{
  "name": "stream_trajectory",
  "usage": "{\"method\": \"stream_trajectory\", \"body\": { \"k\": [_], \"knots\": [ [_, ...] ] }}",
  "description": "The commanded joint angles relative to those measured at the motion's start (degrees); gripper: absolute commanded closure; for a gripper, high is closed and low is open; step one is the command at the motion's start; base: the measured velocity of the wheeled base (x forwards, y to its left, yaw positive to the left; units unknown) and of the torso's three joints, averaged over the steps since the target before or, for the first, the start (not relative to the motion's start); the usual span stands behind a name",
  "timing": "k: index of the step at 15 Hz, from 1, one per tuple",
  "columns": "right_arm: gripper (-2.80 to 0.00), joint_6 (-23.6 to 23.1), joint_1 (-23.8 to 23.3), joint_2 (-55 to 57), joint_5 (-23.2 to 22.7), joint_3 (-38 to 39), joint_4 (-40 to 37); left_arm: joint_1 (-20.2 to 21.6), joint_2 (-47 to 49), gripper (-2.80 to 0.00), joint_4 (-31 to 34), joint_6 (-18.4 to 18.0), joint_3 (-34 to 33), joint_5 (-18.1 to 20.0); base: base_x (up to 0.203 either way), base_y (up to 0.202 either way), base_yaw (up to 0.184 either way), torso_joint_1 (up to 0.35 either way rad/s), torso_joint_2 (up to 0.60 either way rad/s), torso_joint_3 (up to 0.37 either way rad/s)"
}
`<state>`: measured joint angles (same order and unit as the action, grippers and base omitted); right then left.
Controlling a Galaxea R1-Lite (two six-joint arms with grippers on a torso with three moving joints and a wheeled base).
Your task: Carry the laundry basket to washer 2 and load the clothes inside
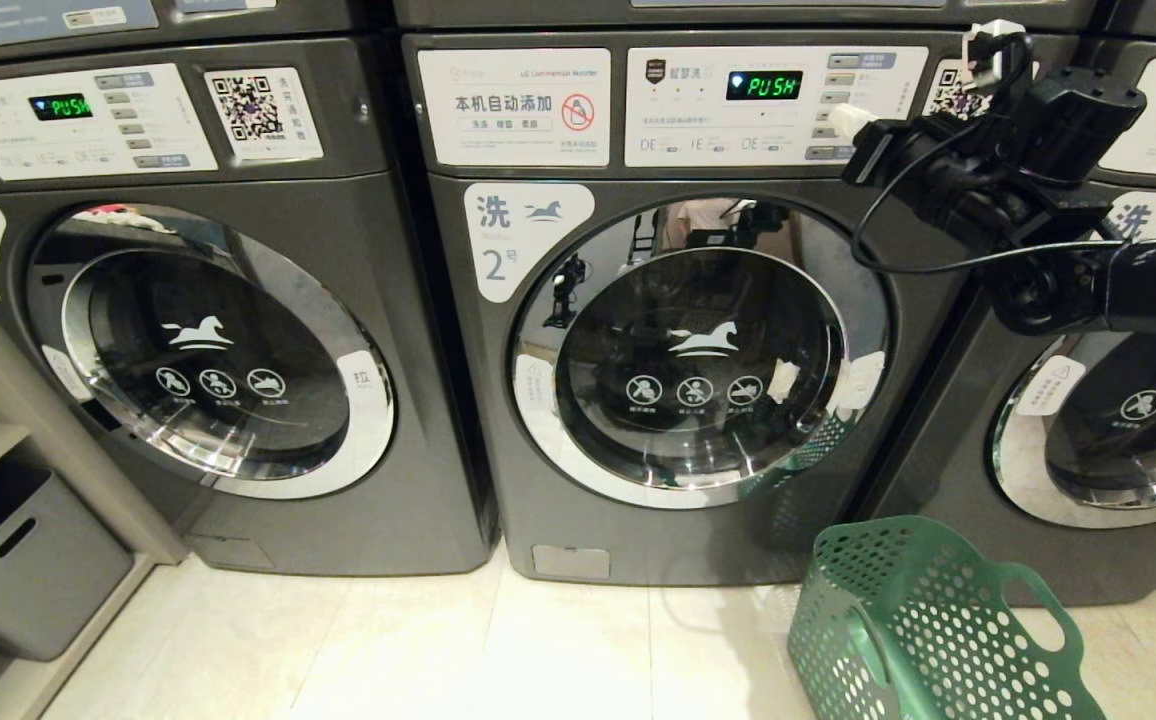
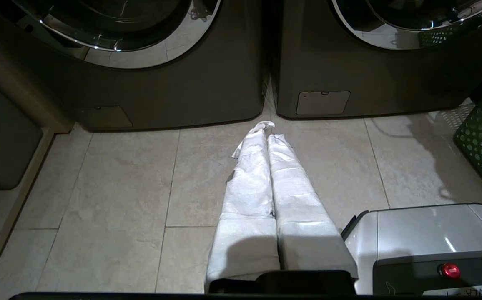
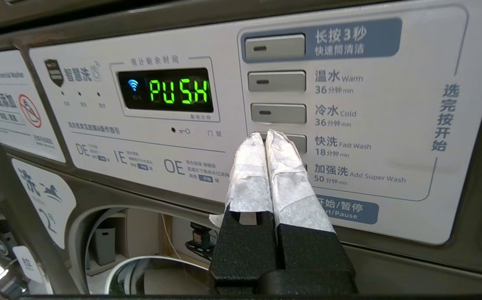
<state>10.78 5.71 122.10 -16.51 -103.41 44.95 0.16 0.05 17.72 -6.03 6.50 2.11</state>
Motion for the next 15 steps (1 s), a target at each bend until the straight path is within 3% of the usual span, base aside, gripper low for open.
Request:
{"method": "stream_trajectory", "body": {
  "k": [1, 15],
  "knots": [
    [0.00, -0.06, 0.01, 0.60, -0.11, -0.48, 0.23, 0.02, -0.13, 0.00, 0.03, -0.03, 0.01, 0.00, 0.000, 0.000, 0.000, 0.000, 0.00, 0.000],
    [0.00, -1.46, 0.00, 4.64, -0.01, -4.35, 0.14, 0.02, -0.05, 0.00, 0.03, 0.32, 0.01, 0.00, 0.000, 0.000, 0.000, 0.000, 0.00, 0.000]
  ]
}}
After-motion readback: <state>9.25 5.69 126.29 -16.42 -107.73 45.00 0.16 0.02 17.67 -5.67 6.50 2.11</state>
